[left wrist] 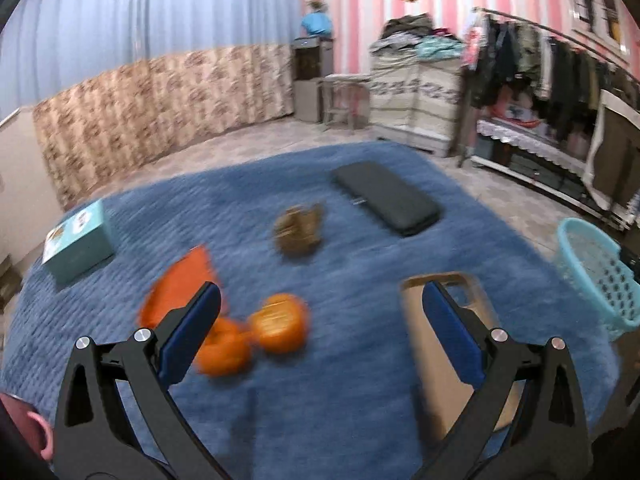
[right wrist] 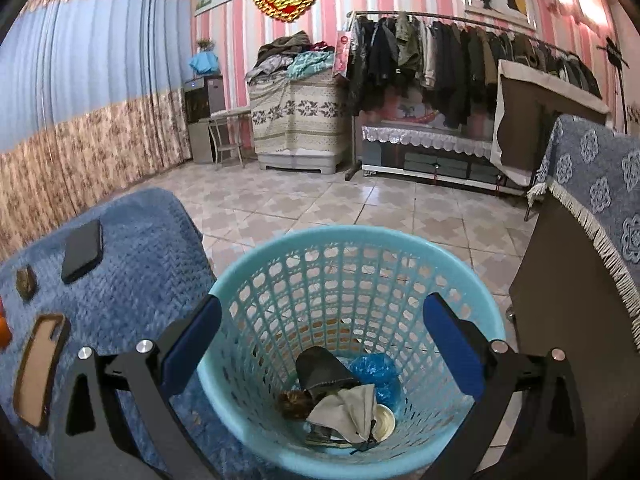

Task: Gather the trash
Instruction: 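Grasp the orange snack wrapper with the left tool while the right tool reaches toward the tangerine peel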

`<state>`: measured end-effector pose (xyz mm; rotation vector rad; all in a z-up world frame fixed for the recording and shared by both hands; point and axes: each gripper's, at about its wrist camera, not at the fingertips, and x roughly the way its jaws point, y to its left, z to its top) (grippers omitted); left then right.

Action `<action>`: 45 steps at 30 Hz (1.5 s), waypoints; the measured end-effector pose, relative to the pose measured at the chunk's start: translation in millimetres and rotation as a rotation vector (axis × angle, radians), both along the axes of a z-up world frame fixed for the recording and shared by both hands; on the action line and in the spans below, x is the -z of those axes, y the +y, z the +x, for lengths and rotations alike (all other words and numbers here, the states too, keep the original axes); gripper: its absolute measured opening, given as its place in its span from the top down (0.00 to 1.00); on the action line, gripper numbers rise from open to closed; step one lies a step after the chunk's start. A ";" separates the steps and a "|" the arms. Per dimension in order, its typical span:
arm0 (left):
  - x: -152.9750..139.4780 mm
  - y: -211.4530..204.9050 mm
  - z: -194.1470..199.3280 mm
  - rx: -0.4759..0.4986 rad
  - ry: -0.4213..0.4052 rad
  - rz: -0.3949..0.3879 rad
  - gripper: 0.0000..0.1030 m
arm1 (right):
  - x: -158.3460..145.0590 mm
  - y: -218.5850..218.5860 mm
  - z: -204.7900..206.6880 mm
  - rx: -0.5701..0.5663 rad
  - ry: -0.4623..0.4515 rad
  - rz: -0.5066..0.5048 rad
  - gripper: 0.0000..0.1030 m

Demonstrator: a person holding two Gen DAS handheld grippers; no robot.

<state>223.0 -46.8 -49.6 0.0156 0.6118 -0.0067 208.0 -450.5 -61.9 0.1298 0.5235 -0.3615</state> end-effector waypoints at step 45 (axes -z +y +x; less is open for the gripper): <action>25.6 154.7 3.1 -0.151 0.057 -0.010 0.82 | -7.6 252.5 23.5 -0.526 0.115 0.010 0.05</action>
